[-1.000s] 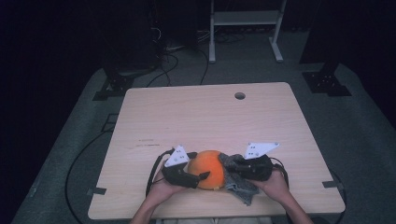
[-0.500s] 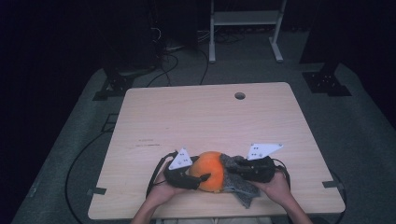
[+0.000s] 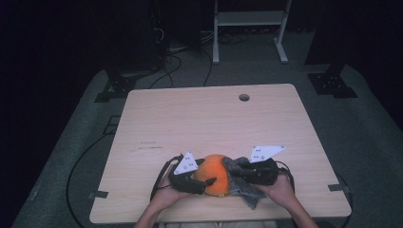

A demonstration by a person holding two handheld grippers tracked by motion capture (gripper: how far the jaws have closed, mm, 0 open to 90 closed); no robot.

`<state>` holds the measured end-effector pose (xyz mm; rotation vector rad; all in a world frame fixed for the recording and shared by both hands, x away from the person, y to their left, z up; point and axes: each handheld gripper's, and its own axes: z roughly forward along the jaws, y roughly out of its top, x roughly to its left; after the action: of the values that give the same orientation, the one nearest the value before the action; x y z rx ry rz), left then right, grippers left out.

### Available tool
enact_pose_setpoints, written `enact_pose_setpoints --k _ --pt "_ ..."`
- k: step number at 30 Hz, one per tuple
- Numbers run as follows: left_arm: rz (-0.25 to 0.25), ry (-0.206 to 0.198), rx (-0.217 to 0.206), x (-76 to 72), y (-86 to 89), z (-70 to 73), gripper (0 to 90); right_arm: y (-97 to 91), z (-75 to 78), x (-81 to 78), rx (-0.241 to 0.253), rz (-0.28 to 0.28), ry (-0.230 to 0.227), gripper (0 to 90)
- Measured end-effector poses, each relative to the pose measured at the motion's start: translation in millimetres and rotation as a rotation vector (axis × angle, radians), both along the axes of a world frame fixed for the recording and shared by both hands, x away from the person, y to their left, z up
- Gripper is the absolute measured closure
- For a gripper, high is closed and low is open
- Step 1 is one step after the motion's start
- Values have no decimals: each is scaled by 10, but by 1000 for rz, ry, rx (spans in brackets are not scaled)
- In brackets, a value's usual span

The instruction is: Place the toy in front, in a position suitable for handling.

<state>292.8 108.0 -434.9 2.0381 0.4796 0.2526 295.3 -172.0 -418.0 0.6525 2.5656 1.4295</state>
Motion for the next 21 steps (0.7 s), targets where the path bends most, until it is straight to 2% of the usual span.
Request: enact_pose_setpoints --k 2,3,4,5,7,10,11,13,14,15,16,17,18,19,21 --pt "-64 70 -78 61 86 5 171 -50 -47 12 -8 3 20 759" --pt "-53 87 -91 83 116 1 170 -77 -53 12 -16 -7 24 758" --pt "-21 90 -72 99 119 -12 182 -102 -59 11 -22 -16 31 757" --pt "-16 100 -55 107 109 -35 199 -122 -69 13 -27 -26 39 756" --pt "9 60 -41 66 67 -47 270 -138 -49 3 -30 -42 35 758" --pt "15 25 -27 28 9 4 307 -67 94 -77 32 -3 -22 758" --pt "12 21 -25 18 1 16 308 -24 121 -98 28 4 -41 758" --pt "-11 23 -24 24 21 34 280 30 87 -92 -12 11 -47 760" --pt "-16 44 -53 43 52 34 241 21 47 -80 -24 7 -41 761" --pt "-23 83 -85 69 82 29 202 -5 19 -70 -29 3 -33 762" --pt "-27 127 -100 95 96 14 167 -40 11 -64 -21 -2 -19 762" --pt "-17 146 -87 109 92 -9 150 -68 16 -59 -21 -6 -13 762" --pt "-15 146 -70 106 72 -38 151 -83 27 -63 -26 -12 -18 762" --pt "-17 129 -44 94 40 -57 159 -85 46 -72 -13 -16 -19 761" --pt "-4 74 -29 58 8 -31 242 -44 110 -101 17 2 -37 761"
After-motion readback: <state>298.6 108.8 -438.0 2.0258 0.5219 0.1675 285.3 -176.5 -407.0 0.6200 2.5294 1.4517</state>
